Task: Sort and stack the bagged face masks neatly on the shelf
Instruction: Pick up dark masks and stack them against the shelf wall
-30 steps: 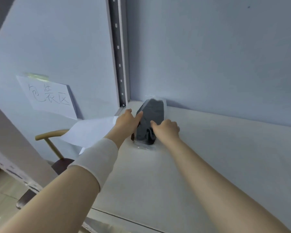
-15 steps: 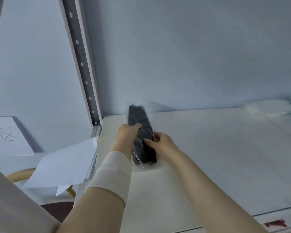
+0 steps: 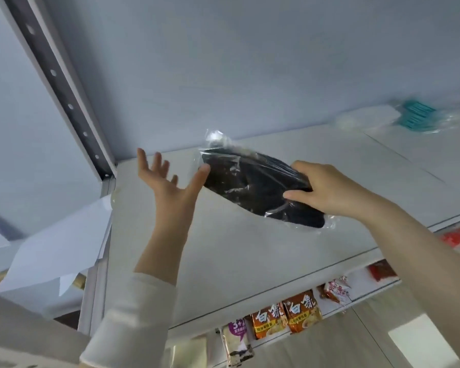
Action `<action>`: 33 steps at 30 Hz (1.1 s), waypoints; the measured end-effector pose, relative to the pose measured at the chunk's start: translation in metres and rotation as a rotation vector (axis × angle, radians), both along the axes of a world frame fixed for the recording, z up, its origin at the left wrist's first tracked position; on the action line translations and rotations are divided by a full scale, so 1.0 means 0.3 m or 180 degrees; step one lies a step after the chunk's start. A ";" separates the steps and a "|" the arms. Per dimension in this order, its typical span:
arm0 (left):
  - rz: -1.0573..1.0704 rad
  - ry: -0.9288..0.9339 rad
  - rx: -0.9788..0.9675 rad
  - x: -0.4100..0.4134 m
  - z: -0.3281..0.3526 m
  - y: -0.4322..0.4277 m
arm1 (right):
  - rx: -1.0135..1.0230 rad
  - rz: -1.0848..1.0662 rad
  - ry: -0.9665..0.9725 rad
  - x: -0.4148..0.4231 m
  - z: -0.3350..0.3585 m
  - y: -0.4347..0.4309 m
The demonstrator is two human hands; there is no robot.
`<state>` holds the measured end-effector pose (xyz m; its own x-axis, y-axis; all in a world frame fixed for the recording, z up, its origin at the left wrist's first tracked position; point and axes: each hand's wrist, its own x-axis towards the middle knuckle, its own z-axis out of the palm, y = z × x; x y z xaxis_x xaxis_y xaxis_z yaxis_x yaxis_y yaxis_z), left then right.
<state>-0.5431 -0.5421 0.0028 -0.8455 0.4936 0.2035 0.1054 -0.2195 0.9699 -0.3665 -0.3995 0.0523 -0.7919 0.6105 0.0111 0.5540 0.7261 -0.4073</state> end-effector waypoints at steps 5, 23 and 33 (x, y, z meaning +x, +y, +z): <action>-0.0536 0.3078 -0.1100 -0.007 -0.051 -0.033 | 0.0762 0.0423 -0.0781 0.039 -0.043 -0.034; -0.1052 0.2881 -0.1814 0.011 -0.041 -0.083 | -0.0379 -0.0456 0.0892 0.186 -0.160 -0.022; -0.1318 0.3034 -0.2852 0.018 0.040 -0.074 | -0.0250 -0.0067 0.0428 0.181 -0.109 -0.010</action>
<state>-0.5377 -0.5642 0.0147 -0.3191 0.9426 0.0981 0.8858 0.2599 0.3845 -0.3121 -0.4026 0.0196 -0.7735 0.6302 0.0677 0.5054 0.6778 -0.5340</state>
